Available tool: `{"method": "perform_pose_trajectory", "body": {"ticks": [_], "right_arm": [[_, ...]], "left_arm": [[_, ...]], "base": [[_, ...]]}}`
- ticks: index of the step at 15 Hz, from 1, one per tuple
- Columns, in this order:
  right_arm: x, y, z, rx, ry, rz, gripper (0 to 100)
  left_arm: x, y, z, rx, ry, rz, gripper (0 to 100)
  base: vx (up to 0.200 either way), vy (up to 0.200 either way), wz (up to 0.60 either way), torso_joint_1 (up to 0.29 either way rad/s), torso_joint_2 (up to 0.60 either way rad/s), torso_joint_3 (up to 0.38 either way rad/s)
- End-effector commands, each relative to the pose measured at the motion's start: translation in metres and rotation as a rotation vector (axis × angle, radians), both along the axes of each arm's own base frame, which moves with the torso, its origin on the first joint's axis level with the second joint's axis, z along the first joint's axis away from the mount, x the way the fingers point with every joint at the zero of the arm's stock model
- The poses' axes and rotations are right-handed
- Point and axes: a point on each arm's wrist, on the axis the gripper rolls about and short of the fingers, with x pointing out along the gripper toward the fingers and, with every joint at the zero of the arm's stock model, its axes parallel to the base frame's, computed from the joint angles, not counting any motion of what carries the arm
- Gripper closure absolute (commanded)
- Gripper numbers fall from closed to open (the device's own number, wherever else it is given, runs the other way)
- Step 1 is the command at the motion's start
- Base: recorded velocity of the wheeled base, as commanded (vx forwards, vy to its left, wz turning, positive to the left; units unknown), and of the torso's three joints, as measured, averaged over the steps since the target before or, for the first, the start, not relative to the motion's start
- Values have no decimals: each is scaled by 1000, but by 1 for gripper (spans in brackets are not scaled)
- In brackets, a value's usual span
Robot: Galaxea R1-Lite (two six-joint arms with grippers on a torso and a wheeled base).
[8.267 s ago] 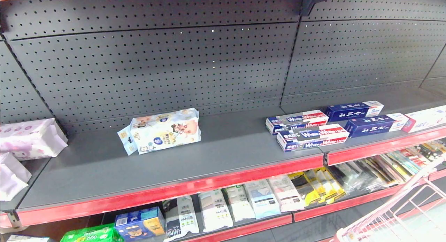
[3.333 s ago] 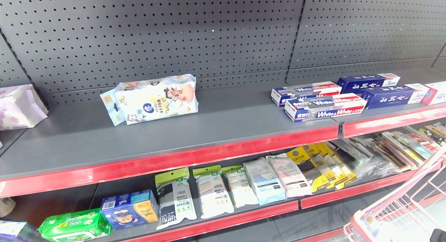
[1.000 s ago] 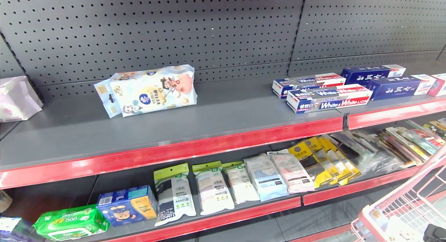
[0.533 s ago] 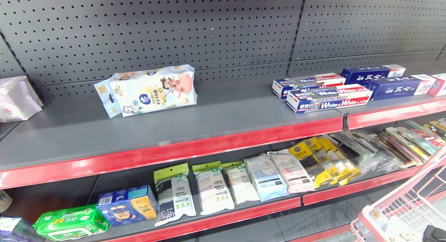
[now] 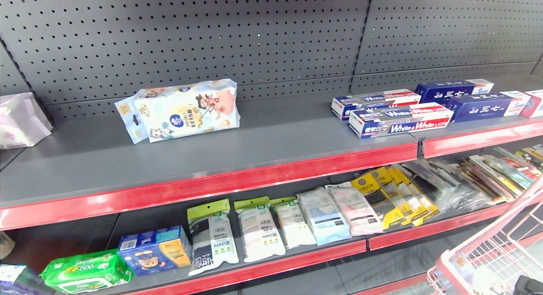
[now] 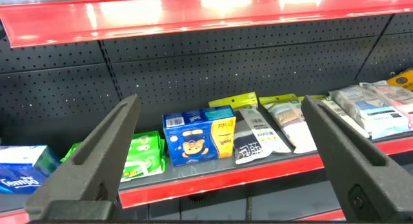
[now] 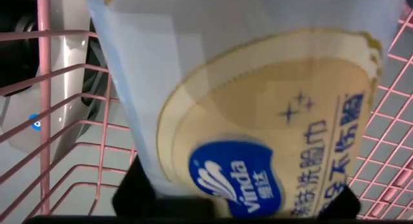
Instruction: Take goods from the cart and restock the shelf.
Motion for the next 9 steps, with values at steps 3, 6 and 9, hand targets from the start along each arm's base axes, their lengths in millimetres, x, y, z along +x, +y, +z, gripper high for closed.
{"method": "perform_pose_trajectory", "body": {"ticks": [3,6,9], "right_arm": [[-1,3,13,-18,-59,3,100],[-2,5,29,-58,-116,0,100],[-2,6,42,-94,-149,-31,100]], "left_arm": [[0,0,0,-1,0,1,0],[0,0,0,-1,0,1,0],[0,0,0,-1,-1,1,0]], "base": [[0,0,0,0,0,0],[0,0,0,0,0,0],[0,0,0,0,0,0]]}}
